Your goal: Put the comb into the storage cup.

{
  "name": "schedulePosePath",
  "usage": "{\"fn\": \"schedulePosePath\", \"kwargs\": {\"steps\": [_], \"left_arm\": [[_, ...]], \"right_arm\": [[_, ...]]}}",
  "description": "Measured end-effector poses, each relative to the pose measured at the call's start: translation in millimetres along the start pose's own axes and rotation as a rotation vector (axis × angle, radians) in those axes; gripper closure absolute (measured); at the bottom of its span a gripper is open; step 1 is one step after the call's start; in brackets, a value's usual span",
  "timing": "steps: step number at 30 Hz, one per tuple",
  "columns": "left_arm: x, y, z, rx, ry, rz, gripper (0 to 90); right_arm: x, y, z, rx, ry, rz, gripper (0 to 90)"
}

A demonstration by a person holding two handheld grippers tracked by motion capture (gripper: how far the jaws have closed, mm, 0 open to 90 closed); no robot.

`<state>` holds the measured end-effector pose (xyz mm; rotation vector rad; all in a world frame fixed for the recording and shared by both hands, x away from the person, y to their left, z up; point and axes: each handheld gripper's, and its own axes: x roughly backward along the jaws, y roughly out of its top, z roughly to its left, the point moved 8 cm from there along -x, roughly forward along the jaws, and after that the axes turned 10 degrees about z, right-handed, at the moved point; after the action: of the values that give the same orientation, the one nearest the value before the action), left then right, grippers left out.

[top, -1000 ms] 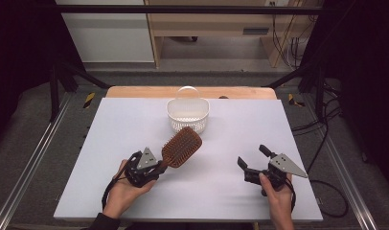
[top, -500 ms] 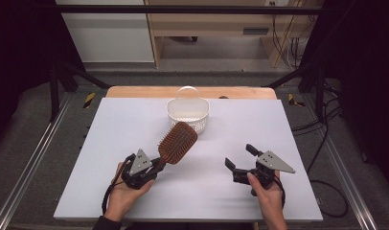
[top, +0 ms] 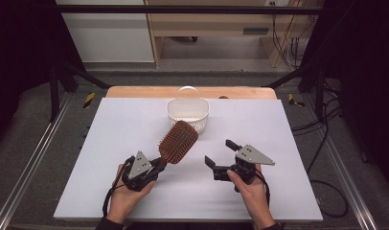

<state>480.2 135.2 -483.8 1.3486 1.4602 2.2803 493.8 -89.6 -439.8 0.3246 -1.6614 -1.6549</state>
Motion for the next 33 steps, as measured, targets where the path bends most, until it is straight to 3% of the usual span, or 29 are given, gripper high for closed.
{"fn": "schedulePosePath", "kwargs": {"steps": [8, 33], "left_arm": [[2.8, 1.9, -1.0, 0.001, 0.013, -0.036, 72.6], [12.5, 5.0, 0.4, 0.017, 0.028, -0.110, 72.6]], "right_arm": [[-12.7, 12.1, 18.8, 0.023, 0.029, 0.016, 4.2], [-41.0, 33.6, 52.1, 0.041, 0.090, 0.068, 6.0]]}}
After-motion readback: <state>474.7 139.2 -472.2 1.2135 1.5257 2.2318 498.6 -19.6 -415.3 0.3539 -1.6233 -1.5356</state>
